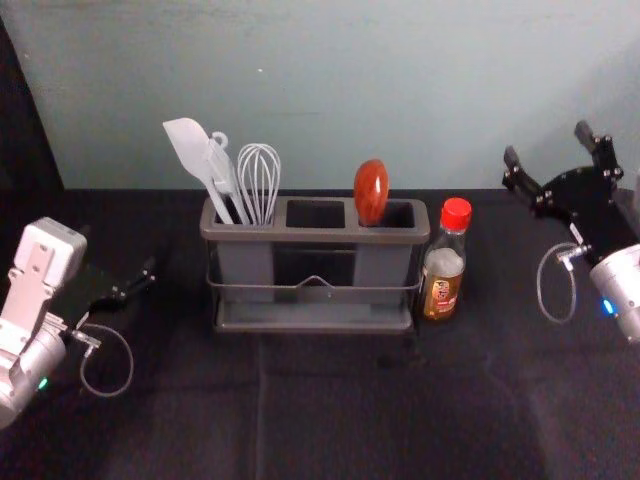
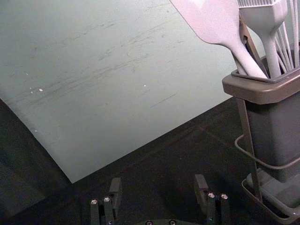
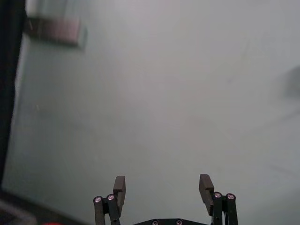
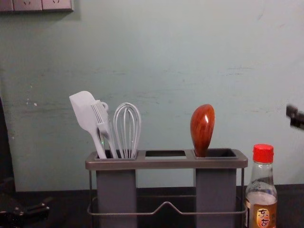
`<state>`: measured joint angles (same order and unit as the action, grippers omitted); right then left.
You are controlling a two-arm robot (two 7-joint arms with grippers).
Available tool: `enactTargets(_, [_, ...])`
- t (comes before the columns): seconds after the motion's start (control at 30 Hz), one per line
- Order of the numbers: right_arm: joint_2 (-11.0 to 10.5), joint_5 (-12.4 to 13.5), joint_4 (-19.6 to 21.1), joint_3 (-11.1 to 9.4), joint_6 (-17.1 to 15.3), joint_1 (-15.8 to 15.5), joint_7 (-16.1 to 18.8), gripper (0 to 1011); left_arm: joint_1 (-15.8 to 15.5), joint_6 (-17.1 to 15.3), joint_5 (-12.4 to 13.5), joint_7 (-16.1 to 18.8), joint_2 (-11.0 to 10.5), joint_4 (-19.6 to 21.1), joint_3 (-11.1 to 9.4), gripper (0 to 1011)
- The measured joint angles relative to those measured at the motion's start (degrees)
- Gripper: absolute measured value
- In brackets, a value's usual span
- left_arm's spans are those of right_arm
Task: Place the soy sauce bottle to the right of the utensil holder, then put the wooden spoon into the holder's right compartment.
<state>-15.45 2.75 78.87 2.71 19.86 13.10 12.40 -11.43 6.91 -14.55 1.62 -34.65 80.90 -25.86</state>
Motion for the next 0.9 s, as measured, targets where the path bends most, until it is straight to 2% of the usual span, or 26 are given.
enactTargets(0.23, [0.15, -3.78, -3.37, 0.95, -3.98, 0.68, -1.09, 1003, 0.0, 0.0, 0.0, 0.0, 0.0, 0.0, 0.0, 1011])
enactTargets(0.4, [0.25, -4.9, -5.16, 1.58, -5.13, 0.99, -1.22, 1002, 0.0, 0.0, 0.0, 0.0, 0.0, 0.0, 0.0, 1011])
enactTargets(0.9, [1.15, -5.74, -8.8, 2.43, -5.22, 1.11, -1.44, 1002, 0.0, 0.0, 0.0, 0.0, 0.0, 0.0, 0.0, 1012])
